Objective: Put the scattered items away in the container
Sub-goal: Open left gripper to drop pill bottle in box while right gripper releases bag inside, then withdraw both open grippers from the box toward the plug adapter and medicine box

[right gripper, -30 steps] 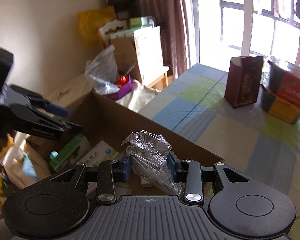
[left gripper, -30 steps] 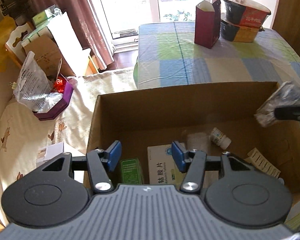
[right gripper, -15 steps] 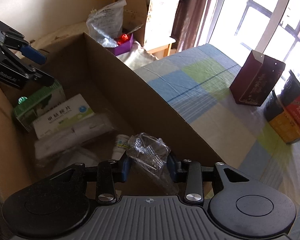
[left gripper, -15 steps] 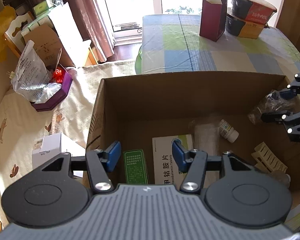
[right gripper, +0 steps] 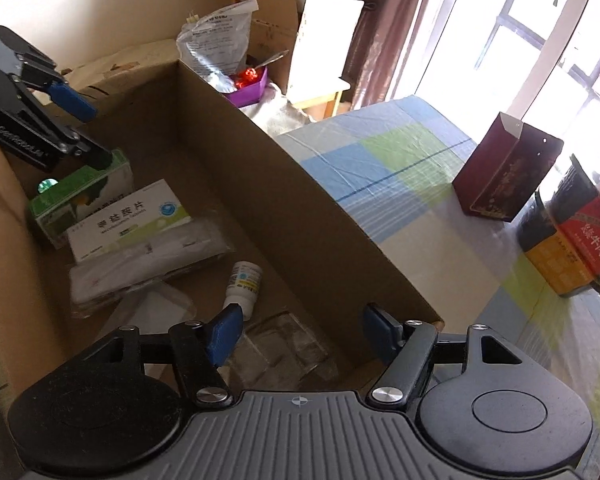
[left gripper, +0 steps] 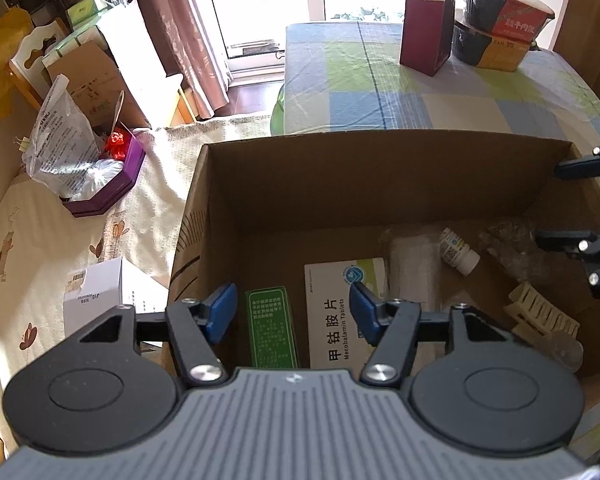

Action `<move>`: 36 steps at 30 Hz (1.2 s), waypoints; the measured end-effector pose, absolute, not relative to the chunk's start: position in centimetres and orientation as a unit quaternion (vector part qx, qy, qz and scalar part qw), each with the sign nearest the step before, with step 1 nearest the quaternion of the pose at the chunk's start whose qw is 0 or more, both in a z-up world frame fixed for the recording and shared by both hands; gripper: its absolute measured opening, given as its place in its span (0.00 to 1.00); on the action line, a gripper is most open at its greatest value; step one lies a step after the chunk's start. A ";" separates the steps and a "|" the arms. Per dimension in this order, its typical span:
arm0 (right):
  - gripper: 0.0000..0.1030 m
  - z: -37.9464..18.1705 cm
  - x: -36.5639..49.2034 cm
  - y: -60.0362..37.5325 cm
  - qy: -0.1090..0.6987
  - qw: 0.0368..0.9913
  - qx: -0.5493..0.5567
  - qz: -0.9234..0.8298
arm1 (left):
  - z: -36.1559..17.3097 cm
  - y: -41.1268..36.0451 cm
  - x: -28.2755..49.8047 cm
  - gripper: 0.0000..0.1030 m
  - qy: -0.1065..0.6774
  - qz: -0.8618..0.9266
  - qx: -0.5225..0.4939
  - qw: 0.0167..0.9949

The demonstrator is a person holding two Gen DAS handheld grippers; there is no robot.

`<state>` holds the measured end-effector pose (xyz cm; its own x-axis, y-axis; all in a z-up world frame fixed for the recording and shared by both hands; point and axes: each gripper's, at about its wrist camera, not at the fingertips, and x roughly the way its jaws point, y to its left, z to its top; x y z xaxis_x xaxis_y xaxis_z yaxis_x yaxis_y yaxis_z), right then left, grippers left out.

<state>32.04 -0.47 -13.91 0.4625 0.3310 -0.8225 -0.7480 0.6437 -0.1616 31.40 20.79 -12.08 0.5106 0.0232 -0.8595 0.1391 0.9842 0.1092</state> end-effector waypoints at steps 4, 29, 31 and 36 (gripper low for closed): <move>0.74 -13.1 30.7 -0.8 0.400 0.817 -0.252 0.331 | -11.6 20.5 30.9 0.65 0.492 -0.033 0.082 0.866; 0.95 -7.1 20.5 -5.2 0.412 0.859 -0.117 0.281 | -4.8 19.5 21.0 0.94 0.467 0.007 0.072 0.881; 0.95 -7.0 19.7 -5.4 0.414 0.859 -0.115 0.280 | -4.7 19.3 20.1 0.94 0.469 0.009 0.068 0.881; 0.95 -6.8 17.7 -5.8 0.414 0.859 -0.113 0.280 | -4.2 18.6 17.9 0.95 0.470 0.008 0.064 0.880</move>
<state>17.66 -5.80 -6.80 0.5008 0.3864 -0.7745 -0.5740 0.8180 0.0370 17.94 18.59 -4.22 0.5586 0.0746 -0.8261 0.0452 0.9917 0.1201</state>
